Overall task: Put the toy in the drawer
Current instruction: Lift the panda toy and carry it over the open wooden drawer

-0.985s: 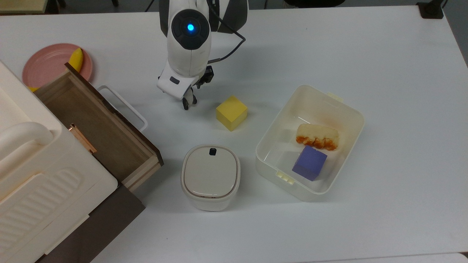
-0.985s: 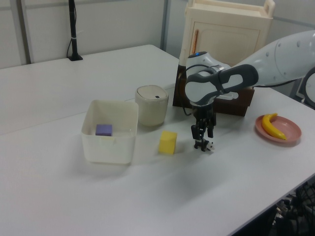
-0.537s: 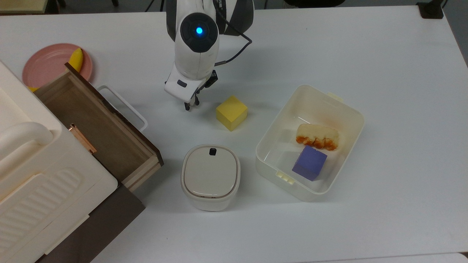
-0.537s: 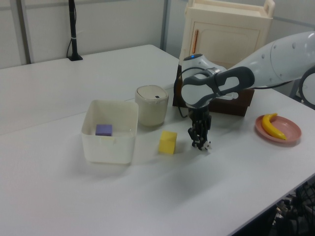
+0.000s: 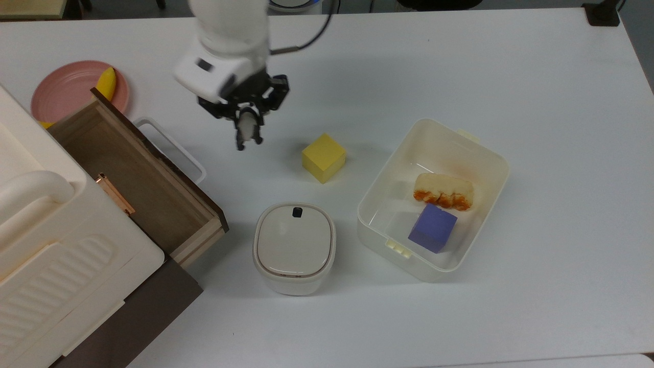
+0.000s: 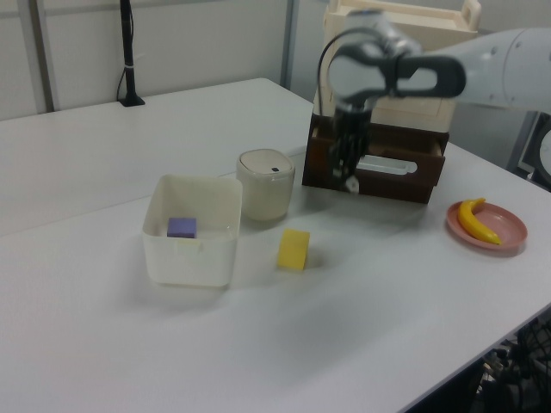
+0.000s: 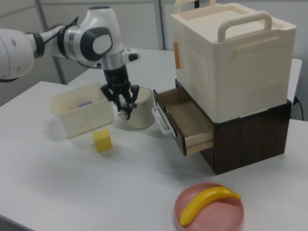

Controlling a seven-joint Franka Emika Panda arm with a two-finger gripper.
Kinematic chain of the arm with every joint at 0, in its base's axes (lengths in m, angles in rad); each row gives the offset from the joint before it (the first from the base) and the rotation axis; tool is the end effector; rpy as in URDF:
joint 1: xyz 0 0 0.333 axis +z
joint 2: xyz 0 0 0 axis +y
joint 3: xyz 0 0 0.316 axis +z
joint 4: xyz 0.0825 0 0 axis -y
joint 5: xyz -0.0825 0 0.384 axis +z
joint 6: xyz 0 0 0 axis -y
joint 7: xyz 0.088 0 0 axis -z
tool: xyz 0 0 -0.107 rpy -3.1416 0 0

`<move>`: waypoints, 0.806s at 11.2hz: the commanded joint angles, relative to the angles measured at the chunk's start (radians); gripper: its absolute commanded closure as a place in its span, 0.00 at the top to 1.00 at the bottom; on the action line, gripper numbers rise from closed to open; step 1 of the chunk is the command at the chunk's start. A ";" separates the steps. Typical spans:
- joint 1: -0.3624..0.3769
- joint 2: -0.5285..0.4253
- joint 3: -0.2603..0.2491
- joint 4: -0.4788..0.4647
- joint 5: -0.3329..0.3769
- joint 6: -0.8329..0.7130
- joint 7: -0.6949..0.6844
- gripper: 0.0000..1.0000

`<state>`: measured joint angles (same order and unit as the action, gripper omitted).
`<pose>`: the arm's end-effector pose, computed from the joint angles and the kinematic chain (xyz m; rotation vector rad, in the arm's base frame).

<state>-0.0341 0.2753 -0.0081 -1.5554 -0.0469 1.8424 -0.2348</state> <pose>0.6462 -0.0305 0.4899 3.0767 0.3168 0.0078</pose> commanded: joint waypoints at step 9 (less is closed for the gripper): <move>-0.056 0.117 -0.230 0.041 0.246 0.486 0.098 0.20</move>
<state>-0.0903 0.3588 -0.2240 -1.4979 0.1981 2.2732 -0.1432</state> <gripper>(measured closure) 0.612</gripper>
